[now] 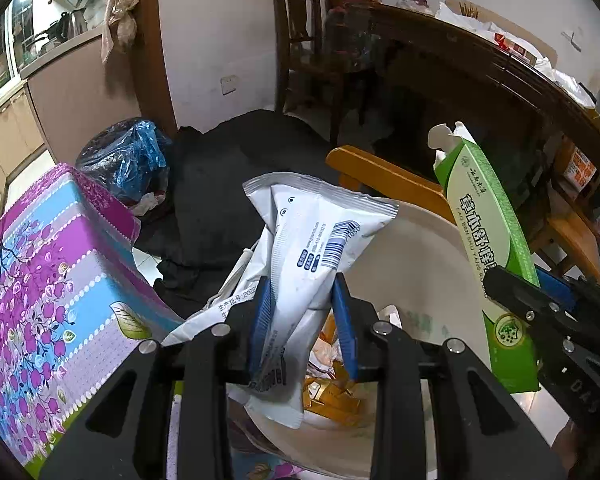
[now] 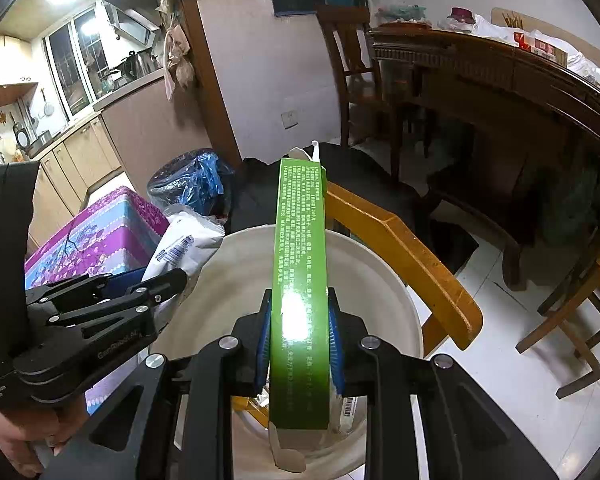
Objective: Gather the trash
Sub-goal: 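Open both grippers to drop the white packet and green box into the bucket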
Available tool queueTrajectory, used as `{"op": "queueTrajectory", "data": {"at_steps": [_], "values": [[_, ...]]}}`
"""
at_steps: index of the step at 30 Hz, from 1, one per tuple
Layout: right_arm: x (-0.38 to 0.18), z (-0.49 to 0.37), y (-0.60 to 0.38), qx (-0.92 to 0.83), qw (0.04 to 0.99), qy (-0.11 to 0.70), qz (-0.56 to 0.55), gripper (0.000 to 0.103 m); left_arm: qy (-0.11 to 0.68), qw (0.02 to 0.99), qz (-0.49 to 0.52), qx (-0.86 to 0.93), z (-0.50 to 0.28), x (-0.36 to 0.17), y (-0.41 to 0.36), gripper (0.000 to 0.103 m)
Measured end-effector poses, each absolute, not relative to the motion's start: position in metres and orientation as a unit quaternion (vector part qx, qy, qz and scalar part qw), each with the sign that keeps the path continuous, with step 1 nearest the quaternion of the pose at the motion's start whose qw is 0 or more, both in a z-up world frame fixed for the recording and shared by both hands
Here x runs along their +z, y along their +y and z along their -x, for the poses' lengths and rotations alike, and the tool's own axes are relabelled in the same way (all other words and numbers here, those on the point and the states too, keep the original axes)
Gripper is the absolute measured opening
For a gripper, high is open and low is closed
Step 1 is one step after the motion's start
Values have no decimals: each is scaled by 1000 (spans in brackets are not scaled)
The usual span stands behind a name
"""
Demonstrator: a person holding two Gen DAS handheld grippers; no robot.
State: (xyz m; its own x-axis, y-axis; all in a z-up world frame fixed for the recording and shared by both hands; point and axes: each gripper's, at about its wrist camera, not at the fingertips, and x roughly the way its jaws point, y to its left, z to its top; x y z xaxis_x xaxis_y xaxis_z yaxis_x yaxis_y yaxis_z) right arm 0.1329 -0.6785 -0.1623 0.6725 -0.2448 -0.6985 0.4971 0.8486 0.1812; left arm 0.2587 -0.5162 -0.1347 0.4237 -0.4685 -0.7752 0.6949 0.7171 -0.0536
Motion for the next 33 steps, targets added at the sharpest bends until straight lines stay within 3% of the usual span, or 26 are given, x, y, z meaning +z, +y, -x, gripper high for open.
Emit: {"op": "queueTrajectory", "data": {"at_steps": [25,31,33], "values": [[-168,-133,-673,-206,894,351,-187,25,412,826,-161,-348,-255,-138,-524,30],[-171,-133,-673,-203,893,353,-189,25,418,824,-165,-345,-256,-142,-522,34],[-173,-133,-671,-203,893,353,-192,25,424,823,-165,-341,-259,-145,-522,44]]}}
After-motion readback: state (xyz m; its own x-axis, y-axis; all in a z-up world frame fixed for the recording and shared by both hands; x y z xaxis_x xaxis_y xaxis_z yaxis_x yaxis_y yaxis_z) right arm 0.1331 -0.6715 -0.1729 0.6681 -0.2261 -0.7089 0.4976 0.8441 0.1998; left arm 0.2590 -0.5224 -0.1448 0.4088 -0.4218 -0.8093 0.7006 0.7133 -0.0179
